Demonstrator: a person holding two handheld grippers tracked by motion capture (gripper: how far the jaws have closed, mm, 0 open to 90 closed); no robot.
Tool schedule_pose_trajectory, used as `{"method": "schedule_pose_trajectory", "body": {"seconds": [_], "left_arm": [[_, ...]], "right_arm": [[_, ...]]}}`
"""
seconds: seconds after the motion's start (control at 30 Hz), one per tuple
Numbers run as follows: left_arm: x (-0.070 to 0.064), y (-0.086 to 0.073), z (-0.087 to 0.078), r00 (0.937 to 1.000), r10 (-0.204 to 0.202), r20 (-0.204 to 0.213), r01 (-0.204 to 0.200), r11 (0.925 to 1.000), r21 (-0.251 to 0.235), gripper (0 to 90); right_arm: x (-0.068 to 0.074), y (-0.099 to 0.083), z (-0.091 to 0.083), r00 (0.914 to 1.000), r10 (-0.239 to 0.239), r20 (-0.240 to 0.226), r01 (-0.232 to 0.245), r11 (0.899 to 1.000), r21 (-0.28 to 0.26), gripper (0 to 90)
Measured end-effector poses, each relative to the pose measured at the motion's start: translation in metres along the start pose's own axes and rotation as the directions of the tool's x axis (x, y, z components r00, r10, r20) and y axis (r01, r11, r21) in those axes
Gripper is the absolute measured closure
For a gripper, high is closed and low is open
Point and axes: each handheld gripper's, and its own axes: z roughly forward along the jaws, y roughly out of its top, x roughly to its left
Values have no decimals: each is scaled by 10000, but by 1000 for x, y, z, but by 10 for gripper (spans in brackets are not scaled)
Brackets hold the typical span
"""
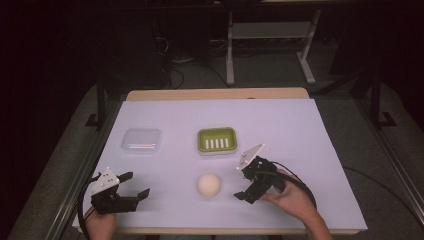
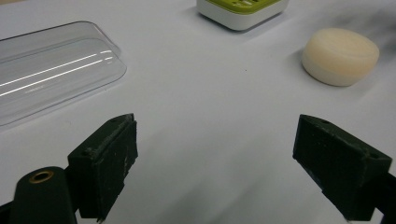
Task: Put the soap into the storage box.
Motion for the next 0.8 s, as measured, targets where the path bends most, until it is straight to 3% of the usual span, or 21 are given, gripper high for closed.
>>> {"method": "schedule_pose_trajectory", "body": {"seconds": [0.8], "left_arm": [[-1, -1, 0, 10000, -75, 11, 75, 10000, 19, 130]], "right_arm": [[0, 37, 20, 9984, -536, -161, 541, 9980, 323, 140]]}}
